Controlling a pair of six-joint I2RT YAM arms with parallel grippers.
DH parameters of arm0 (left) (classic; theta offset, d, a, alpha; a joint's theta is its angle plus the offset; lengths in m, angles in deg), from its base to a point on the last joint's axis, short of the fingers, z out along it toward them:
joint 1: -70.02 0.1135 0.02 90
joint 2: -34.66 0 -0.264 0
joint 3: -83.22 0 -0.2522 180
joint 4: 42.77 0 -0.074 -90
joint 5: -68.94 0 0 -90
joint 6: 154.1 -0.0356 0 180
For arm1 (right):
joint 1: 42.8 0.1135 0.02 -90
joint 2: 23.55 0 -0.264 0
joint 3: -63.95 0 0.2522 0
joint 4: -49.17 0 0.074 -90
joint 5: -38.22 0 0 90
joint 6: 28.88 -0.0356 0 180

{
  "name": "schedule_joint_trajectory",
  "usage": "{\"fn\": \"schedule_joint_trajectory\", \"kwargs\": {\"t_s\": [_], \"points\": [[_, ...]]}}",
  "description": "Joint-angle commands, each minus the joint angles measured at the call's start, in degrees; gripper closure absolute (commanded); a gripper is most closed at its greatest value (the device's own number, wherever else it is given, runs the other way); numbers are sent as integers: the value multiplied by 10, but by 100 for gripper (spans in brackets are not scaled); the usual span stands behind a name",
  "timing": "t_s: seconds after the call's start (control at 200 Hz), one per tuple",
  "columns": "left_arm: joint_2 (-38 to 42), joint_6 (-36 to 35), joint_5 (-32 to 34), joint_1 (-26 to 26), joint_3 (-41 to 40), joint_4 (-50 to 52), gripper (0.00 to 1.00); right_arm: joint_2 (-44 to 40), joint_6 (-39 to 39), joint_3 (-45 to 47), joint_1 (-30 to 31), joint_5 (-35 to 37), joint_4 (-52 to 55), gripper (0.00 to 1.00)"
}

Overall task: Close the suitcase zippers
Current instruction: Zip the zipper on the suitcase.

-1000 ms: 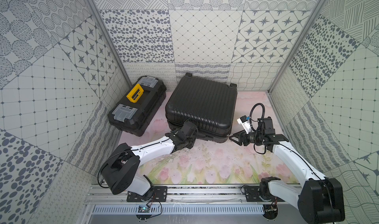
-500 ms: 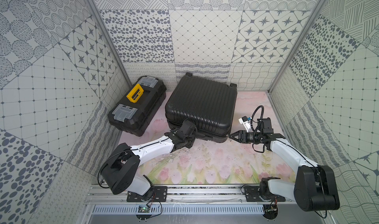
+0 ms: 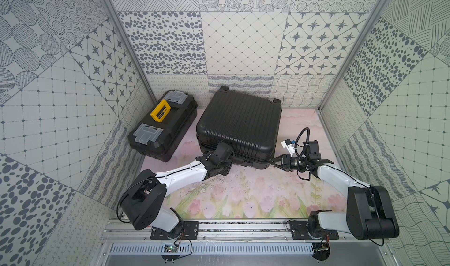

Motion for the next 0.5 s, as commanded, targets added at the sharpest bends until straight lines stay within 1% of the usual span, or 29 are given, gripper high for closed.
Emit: {"fn": "schedule_joint_trajectory", "kwargs": {"t_s": [0.0,0.07,0.14,0.325,0.35,0.44,0.495], "points": [[4,-60,2,3,21,-153,100,9,-16,8,7,-29,-40,70],[4,-60,2,4,21,-153,100,11,-15,9,9,-31,-41,76],[4,-60,1,4,21,-152,100,12,-16,10,9,-31,-41,85],[8,-61,1,5,20,-148,100,-9,3,5,8,-19,-27,99],[8,-61,1,5,20,-148,100,-16,8,5,8,-14,-23,100],[10,-56,4,5,23,-132,100,-52,41,5,11,15,15,100],[10,-55,7,6,31,-118,100,-90,61,12,23,51,32,100]]}}
